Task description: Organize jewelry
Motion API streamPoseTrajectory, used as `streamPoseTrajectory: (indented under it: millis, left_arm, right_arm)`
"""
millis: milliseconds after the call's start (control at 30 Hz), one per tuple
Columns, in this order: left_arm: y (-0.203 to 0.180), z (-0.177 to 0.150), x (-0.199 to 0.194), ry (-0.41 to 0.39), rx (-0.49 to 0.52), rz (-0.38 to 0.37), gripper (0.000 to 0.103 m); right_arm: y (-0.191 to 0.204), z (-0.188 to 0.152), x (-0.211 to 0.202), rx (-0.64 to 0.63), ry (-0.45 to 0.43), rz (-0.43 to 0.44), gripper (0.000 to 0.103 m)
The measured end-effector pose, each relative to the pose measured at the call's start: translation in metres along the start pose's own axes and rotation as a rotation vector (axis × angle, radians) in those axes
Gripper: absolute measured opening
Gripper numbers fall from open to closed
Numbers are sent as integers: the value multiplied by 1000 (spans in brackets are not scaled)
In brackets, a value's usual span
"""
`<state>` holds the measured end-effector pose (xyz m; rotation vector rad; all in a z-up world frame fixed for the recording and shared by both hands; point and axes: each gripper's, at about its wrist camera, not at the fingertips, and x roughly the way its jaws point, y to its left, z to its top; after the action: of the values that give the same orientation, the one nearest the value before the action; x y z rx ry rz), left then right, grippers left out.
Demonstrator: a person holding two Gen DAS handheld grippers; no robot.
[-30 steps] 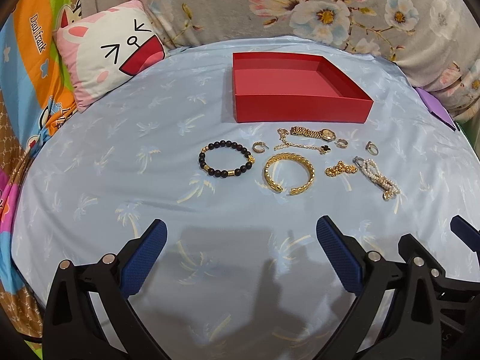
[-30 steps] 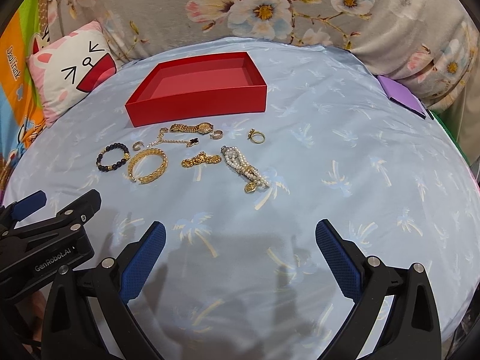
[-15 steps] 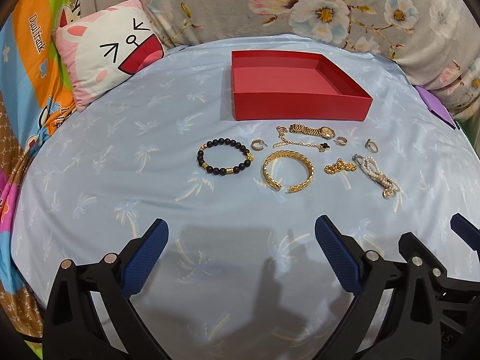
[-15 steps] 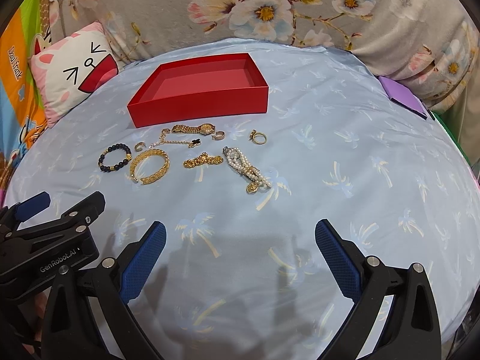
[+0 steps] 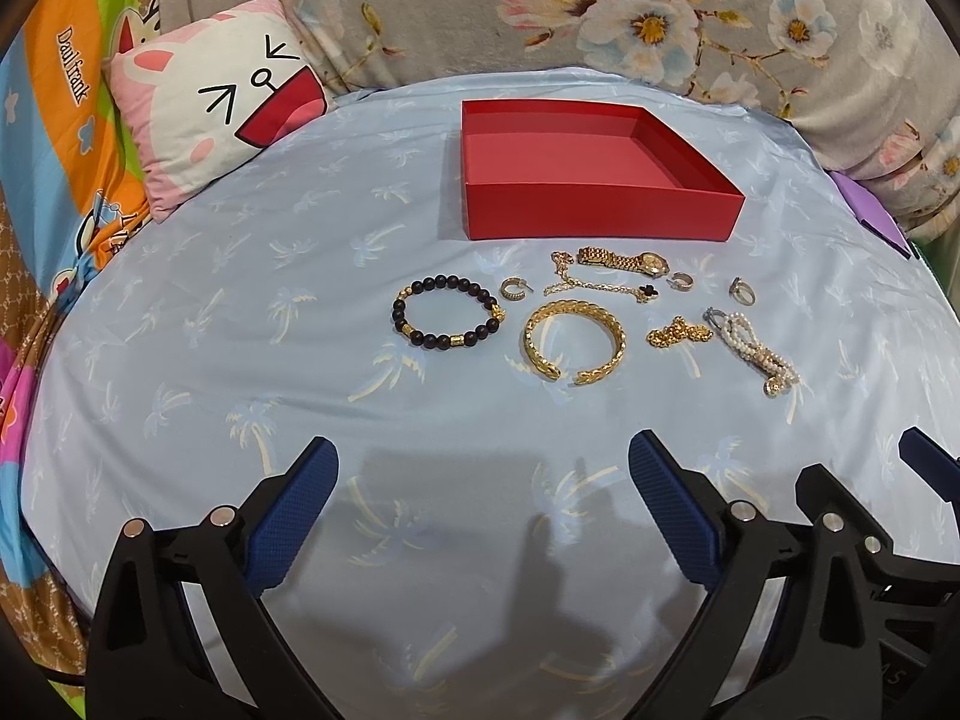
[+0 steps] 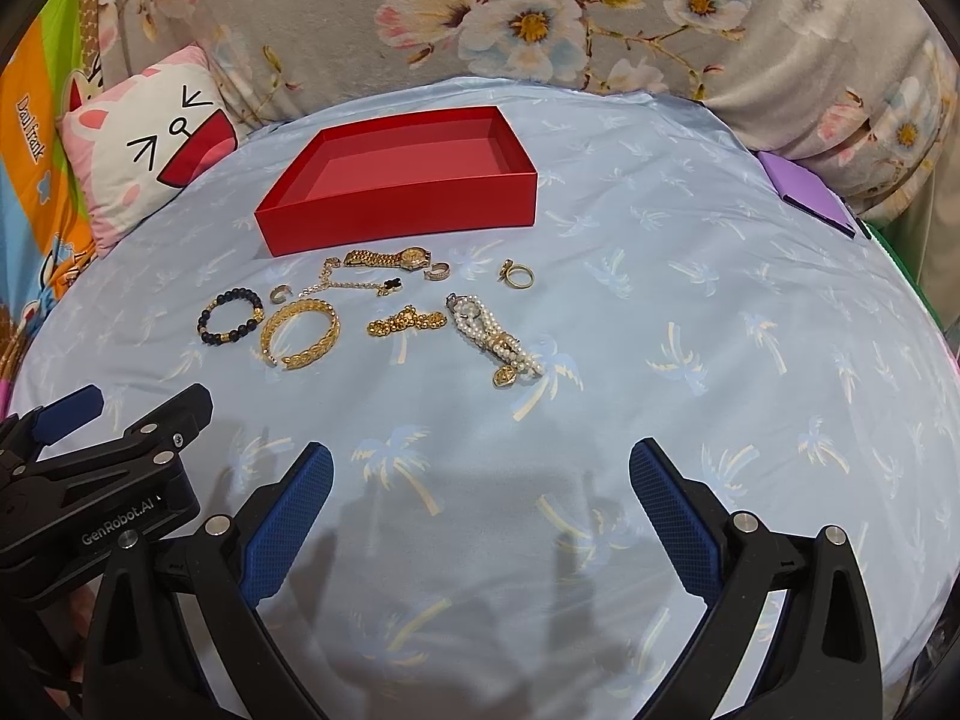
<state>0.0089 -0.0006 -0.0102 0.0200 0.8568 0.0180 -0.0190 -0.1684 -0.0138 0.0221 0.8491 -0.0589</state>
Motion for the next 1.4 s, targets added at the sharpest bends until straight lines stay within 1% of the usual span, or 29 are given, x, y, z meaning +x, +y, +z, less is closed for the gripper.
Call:
streamPoseTrajectory:
  millis: [100, 233, 833, 900, 1033, 1133, 1267, 1400]
  left_arm:
    - [0, 0, 0, 0, 1, 0, 95]
    - [0, 0, 0, -1, 1, 0, 95]
    - [0, -1, 3, 5, 1, -1, 95]
    - [-1, -2, 8, 9, -6, 8, 95]
    - [10, 0, 18, 24, -39, 11, 95]
    - [20, 6, 23, 20, -50, 25, 95]
    - [31, 16, 32, 23, -54, 40, 95]
    - [38, 23, 43, 31, -65, 48, 95]
  right_arm:
    - [0, 0, 0, 1, 0, 3, 97]
    - [3, 1, 1, -3, 3, 10, 93]
    - [3, 3, 5, -4, 10, 11, 93]
    - [1, 4, 10, -1, 13, 15, 93]
    - [-6, 6, 23, -9, 21, 26, 93]
    - [-5, 11, 38, -29, 31, 45, 93]
    - [-6, 19, 56, -48, 41, 47, 93]
    - [-6, 29, 74, -52, 52, 74, 92]
